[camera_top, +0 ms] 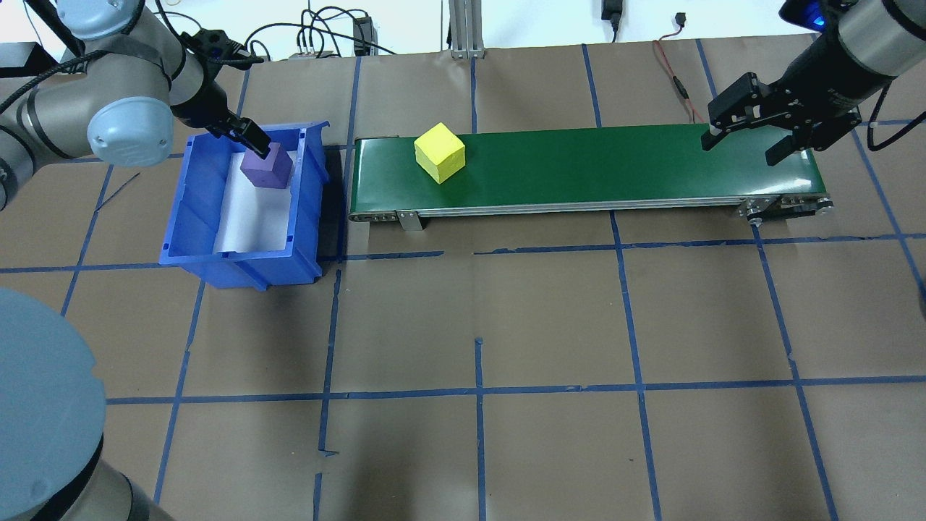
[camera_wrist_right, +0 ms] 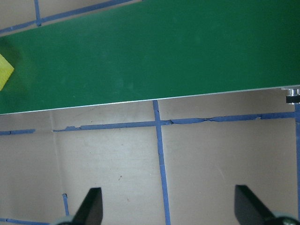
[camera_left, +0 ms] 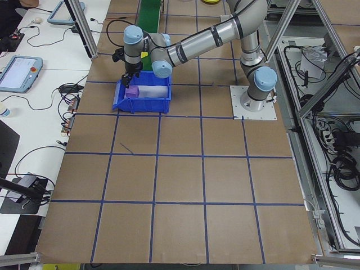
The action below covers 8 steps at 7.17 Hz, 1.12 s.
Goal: Move block left to right into plate
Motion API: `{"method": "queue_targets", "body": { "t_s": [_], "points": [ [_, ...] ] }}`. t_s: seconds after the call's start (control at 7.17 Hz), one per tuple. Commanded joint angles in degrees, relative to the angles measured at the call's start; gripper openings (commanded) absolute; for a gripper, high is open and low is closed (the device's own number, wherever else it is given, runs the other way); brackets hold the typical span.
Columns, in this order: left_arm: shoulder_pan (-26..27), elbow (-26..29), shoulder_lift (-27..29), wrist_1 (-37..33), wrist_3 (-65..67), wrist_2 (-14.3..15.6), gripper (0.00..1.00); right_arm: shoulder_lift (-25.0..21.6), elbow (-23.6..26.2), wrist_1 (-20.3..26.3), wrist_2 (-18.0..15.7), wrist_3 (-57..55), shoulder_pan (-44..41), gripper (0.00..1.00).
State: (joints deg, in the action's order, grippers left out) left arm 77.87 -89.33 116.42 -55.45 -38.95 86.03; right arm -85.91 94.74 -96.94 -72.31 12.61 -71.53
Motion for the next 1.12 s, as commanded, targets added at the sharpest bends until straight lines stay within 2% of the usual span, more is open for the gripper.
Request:
{"method": "queue_targets", "body": {
  "t_s": [0.0, 0.28, 0.56, 0.7, 0.84, 0.98],
  "points": [
    [-0.1, 0.2, 2.2, 0.4, 5.0, 0.0, 1.0, 2.4, 0.1, -3.2, 1.3, 0.1, 1.1, 1.0],
    [0.0, 0.0, 4.0, 1.6, 5.5, -0.2, 1.0, 4.8, 2.4, -10.6, 0.7, -0.3, 1.1, 1.0],
    [0.0, -0.5, 5.7, 4.4, 9.3, -0.8, 0.99, 5.0, 4.0, -11.2, 1.2, 0.1, 4.0, 1.0],
    [0.1, -0.5, 5.7, 4.6, 9.5, -0.8, 0.8, 5.3, 4.0, -11.9, 1.2, 0.1, 4.4, 1.0],
    [0.1, -0.6, 5.7, 4.9, 9.4, -0.5, 0.53, 5.2, 4.0, -12.6, 1.2, 0.0, 4.6, 1.0],
    [0.1, -0.9, 5.4, 5.0, 9.3, -0.3, 0.41, 5.3, 4.1, -13.2, 1.6, 0.0, 5.2, 1.0]
  ]
}}
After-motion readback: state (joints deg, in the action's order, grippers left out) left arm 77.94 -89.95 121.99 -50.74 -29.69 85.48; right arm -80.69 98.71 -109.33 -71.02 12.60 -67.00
